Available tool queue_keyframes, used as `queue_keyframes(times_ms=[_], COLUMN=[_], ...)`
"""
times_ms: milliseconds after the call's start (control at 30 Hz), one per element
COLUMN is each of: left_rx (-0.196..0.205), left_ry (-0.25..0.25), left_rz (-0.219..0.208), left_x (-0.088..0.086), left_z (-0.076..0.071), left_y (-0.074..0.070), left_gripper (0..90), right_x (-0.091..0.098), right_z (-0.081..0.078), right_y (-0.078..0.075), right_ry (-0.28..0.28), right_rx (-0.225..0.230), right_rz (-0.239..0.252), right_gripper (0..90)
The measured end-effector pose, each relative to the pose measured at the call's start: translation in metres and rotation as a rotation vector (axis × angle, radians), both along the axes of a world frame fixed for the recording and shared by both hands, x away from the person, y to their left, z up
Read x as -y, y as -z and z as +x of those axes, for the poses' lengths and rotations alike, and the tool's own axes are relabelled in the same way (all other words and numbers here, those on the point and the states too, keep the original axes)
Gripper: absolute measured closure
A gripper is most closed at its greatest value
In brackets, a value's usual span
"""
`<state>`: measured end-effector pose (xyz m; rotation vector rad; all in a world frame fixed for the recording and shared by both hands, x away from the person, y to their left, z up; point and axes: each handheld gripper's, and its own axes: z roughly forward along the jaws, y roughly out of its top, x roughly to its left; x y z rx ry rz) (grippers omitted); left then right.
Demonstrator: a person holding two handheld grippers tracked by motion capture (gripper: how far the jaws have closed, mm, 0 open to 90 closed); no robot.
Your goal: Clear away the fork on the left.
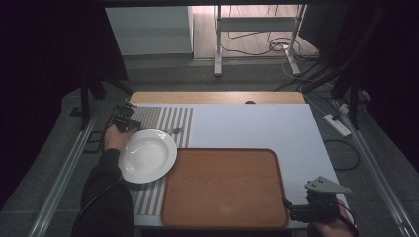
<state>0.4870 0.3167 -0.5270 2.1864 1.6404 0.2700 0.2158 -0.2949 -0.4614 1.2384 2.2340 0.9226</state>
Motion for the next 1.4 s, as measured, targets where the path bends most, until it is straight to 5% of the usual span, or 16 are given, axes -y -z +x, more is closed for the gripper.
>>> queue_keyframes(times_ms=[400,800,867,1067,1233,1400], left_rx=[-0.072,-0.074,-0.049,0.040,0.076,0.092], left_ry=[0.054,0.057,0.045,0.042,0.077,0.124], left_rz=[-0.013,-0.067,-0.070,-0.157,-0.160,-0.193], left_x=[-0.001,-0.007,-0.007,-0.001,0.014,0.032], left_z=[-0.013,-0.023,-0.022,-0.014,-0.010,-0.006], left_y=[-0.001,0.000,-0.002,-0.018,-0.020,-0.018], left_gripper=[89.3,89.2,88.7,56.7,32.0,18.1], right_x=[-0.001,-0.002,-0.002,-0.001,-0.001,-0.001], right_z=[0.000,0.000,0.000,0.000,0.000,0.000], right_y=[0.000,0.000,0.000,0.000,0.000,0.000], right_ry=[-0.008,-0.010,-0.009,-0.007,-0.008,-0.008], right_rx=[0.000,-0.003,-0.003,-0.002,0.000,0.000], right_rz=[-0.004,-0.012,-0.011,-0.006,-0.009,-0.006], right_gripper=[0.0,0.0,0.0,0.0,0.0,0.0])
